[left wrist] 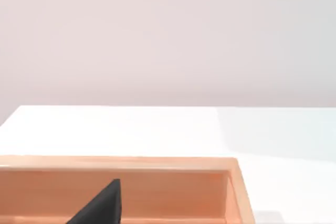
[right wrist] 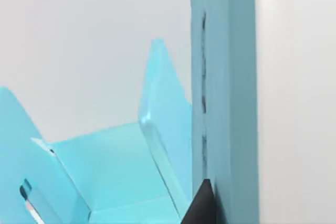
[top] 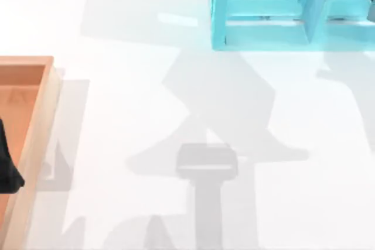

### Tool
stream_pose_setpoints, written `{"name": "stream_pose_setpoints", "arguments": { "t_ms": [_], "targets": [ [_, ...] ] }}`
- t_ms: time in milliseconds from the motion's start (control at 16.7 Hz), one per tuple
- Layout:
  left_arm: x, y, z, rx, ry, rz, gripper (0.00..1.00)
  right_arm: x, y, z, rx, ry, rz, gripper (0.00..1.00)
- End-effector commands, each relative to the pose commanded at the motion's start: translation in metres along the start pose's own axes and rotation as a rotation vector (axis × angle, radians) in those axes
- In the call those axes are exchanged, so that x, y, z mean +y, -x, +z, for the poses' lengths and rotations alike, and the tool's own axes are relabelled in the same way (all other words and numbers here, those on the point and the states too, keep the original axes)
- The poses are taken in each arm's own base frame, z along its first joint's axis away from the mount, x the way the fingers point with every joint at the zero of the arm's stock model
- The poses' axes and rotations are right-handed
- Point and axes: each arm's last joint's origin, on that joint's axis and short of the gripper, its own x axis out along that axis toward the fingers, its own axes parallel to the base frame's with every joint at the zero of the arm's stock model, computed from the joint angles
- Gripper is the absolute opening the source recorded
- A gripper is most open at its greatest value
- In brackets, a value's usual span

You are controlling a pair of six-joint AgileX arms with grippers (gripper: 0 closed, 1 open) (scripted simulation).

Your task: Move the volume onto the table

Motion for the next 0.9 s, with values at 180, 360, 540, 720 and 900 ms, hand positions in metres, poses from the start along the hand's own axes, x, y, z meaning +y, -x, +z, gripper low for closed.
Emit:
{"name": "stream_pose_setpoints", "arguments": {
  "t_ms": [180,360,540,720,900],
  "targets": [
    [0.000,0.000,0.000,0.000,0.000,0.000,1.00,0.036,-0.023,-0.022,0.032,0.182,0.027,0.00],
    [0.000,0.000,0.000,0.000,0.000,0.000,1.00,0.091,-0.040,-0.066,0.089,0.482,0.072,0.00],
    [0.000,0.000,0.000,0.000,0.000,0.000,1.00,0.151,-0.035,-0.125,0.140,0.872,0.130,0.00],
    [0.000,0.000,0.000,0.000,0.000,0.000,1.00,0.204,-0.007,-0.182,0.143,1.271,0.190,0.00],
    [0.000,0.000,0.000,0.000,0.000,0.000,1.00,0.243,0.034,-0.224,0.094,1.595,0.233,0.00]
  ]
}}
